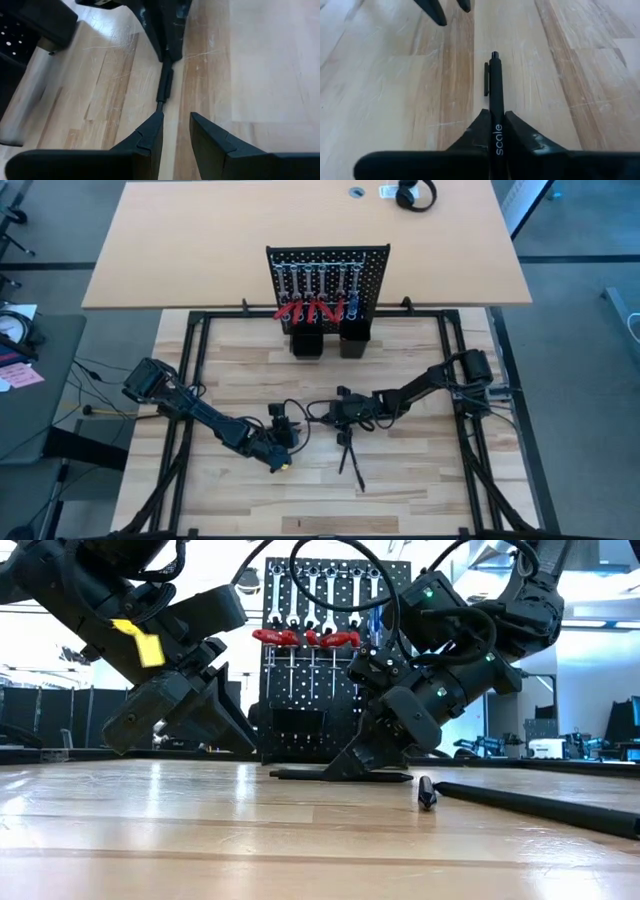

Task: Hang tools onto peg board
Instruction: Put the black pen into the black bin on the peg board

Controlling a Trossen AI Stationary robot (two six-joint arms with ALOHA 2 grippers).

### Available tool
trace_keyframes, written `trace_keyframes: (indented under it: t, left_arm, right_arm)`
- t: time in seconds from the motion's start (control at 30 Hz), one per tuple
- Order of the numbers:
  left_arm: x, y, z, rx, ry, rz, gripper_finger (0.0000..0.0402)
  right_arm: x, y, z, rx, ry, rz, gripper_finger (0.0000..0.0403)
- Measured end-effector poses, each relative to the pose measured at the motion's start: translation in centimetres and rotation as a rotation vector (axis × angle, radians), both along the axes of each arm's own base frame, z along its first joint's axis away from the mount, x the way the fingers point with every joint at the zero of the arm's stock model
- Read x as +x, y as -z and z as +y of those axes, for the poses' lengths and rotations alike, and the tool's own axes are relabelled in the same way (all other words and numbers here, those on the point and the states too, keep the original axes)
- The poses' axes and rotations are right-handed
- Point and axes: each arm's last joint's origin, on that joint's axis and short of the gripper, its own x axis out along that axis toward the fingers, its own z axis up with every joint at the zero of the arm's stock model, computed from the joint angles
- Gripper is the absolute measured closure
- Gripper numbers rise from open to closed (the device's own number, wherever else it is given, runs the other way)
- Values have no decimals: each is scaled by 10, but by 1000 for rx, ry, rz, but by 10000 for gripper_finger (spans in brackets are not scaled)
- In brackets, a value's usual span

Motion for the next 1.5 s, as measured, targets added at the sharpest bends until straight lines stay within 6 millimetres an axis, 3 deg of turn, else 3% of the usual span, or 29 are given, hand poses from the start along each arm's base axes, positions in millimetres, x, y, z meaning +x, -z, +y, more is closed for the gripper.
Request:
trace_keyframes:
  t: [0.37,0.7,0.83,1.0,1.27,1.43,1.5]
  left_arm:
    - [0,0,0,2,3,2,315]
    - [0,0,0,2,2,1,315]
    - [0,0,0,2,2,1,315]
    - [1,-1,-1,-7,2,-20,315]
    - [3,-5,-2,-103,171,-307,315]
    - [4,-30,11,-154,271,-656,315]
    - [7,-36,18,-146,300,-710,312]
  right_arm:
    - [2,-20,-2,-16,-9,-100,364]
    - [4,-55,-4,-38,25,-248,365]
    - [-12,-66,-4,-37,33,-327,365]
    - [-45,-84,-7,-8,74,-562,365]
    - [-80,-107,13,89,-55,-988,365]
    - [-73,-114,26,92,-113,-1023,365]
    - [-68,-120,31,99,-152,-1049,365]
